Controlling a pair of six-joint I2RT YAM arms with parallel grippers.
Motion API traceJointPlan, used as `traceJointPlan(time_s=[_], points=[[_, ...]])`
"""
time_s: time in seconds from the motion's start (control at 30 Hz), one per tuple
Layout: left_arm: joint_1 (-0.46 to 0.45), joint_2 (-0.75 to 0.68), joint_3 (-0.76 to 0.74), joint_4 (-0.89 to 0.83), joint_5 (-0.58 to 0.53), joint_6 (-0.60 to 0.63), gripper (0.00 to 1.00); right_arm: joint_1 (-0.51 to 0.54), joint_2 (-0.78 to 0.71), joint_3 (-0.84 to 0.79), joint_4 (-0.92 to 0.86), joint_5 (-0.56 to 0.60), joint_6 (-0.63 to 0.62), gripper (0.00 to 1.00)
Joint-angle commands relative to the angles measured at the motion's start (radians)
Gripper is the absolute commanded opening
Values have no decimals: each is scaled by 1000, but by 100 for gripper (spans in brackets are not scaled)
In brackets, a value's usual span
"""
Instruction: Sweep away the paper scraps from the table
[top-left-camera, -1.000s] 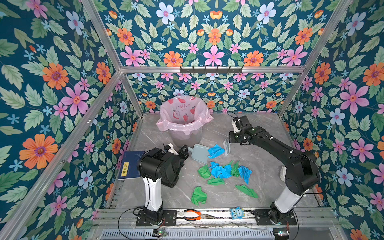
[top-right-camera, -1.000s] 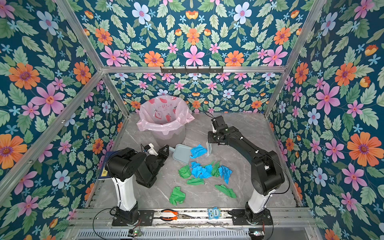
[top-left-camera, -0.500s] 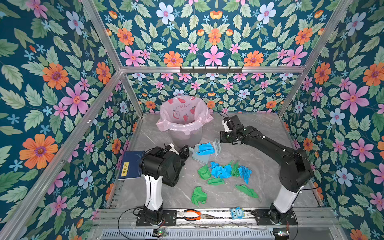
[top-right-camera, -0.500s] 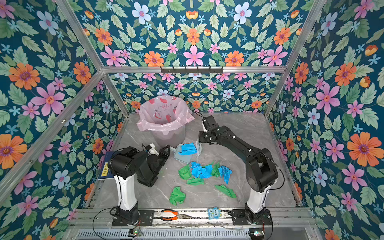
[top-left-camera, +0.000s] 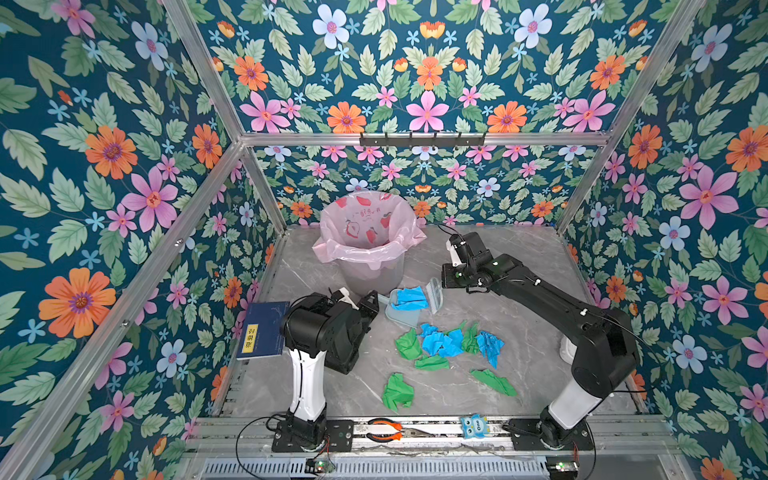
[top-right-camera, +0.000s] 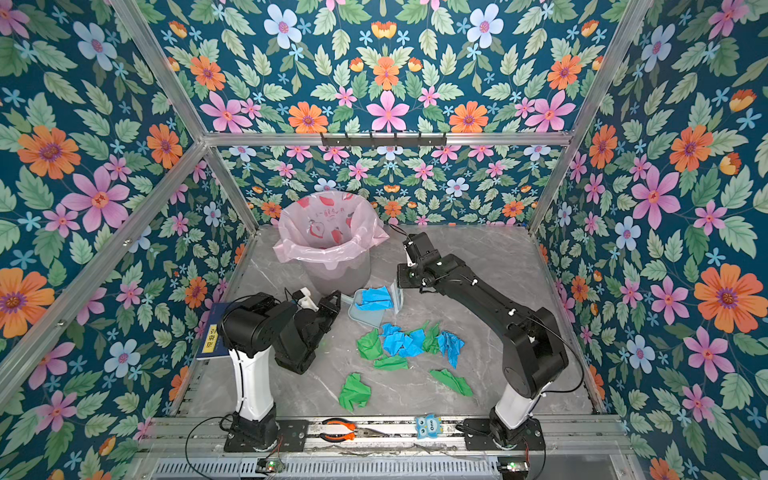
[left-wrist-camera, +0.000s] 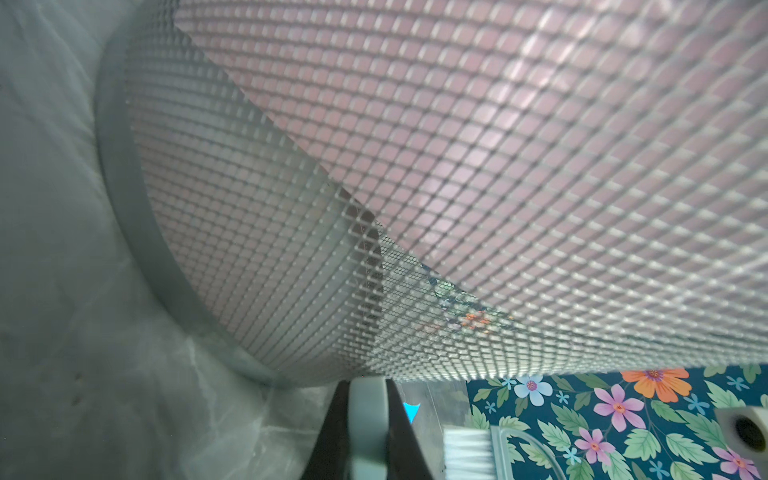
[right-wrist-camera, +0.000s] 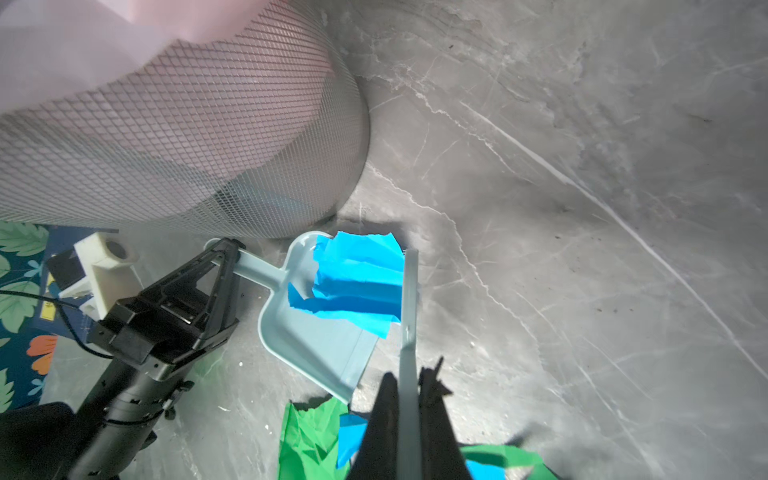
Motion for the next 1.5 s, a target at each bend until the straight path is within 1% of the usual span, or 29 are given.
traceJointPlan(time_s=[0.0, 0.1, 0.2, 0.4, 0.47, 0.53, 0.6, 0.67, 0.87, 1.07, 1.3, 1.47], points=[[-1, 1, 0, 42, 9, 6, 0, 1, -76, -12, -59, 90, 13, 0], [-1, 3, 3, 42, 14, 6, 0, -2, -154, -42, -138, 178, 19, 0], [-1, -1, 4, 42, 17, 9, 0, -20, -244, -87, -248, 258, 51, 0], [-1, 3, 7, 42, 33, 6, 0, -125, -475, -230, -416, 298, 144, 0], [-1, 4, 6, 42, 34, 6, 0, -146, -535, -243, -481, 333, 171, 0], [-1, 5, 6, 42, 40, 5, 0, -153, -555, -234, -567, 347, 192, 0], [0, 4, 7, 42, 45, 6, 0, -154, -540, -226, -632, 346, 225, 0], [0, 4, 7, 42, 47, 6, 0, -154, -524, -237, -662, 332, 267, 0], [1, 6, 3, 42, 47, 7, 0, -156, -512, -355, -529, 220, 316, 0], [1, 9, 4, 42, 51, 6, 0, -155, -477, -382, -387, 153, 345, 0], [1, 15, 7, 43, 60, 4, 0, -156, -395, -363, -250, 137, 361, 0], [1, 19, 10, 43, 66, 5, 0, -155, -328, -321, -182, 146, 316, 0]])
